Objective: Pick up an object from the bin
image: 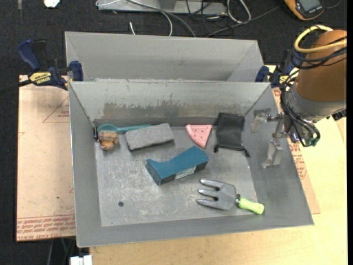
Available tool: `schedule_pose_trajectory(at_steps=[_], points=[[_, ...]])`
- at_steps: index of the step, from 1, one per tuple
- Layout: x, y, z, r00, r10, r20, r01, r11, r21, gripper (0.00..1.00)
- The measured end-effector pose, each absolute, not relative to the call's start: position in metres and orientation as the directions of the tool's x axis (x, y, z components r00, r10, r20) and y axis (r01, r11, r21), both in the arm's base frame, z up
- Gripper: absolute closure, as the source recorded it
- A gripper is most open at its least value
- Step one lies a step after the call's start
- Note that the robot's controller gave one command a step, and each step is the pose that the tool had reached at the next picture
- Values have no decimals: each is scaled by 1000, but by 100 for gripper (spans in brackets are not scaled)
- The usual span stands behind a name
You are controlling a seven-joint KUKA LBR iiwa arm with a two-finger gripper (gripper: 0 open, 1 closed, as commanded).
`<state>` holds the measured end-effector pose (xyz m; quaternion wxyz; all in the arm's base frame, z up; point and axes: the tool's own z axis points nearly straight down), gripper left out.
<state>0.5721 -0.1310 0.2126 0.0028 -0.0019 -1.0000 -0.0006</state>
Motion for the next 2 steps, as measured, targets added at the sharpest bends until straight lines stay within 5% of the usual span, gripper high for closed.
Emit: schedule_pose_trajectory(at_steps=[1, 2], points=[[574, -130, 218, -1000, 1, -2, 1, 1000, 0, 0], [555, -84, 194, -998, 64, -2, 64, 998, 1, 0]])
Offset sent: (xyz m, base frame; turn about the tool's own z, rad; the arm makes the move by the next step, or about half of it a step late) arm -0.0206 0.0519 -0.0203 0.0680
